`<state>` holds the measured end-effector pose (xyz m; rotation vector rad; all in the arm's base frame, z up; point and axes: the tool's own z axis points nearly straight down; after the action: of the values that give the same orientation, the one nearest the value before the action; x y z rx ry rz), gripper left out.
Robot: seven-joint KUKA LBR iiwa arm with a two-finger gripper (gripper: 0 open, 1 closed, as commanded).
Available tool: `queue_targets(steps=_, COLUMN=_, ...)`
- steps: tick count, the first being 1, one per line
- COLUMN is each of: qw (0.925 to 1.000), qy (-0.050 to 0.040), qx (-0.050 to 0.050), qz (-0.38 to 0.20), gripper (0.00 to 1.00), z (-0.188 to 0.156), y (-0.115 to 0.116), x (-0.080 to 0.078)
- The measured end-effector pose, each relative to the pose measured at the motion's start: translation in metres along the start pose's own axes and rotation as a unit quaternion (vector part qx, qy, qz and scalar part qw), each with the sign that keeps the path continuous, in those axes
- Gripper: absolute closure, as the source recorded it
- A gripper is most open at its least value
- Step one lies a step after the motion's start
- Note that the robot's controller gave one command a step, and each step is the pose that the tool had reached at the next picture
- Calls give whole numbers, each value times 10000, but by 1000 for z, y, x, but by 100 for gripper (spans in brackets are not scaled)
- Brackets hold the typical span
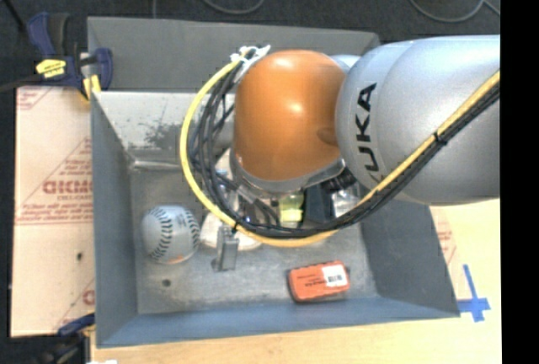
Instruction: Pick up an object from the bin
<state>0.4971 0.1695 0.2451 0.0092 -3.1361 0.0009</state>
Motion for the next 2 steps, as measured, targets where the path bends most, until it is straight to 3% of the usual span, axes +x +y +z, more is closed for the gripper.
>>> queue_targets(steps=1, qw=10000, qy=-40, qx=-10, qz=27, gripper=0, z=-5, y=-1, x=-2)
queue_targets(steps=2, qw=10000, qy=-63, qx=-17, qz=-3, gripper=0, z=52, y=-27, x=-24)
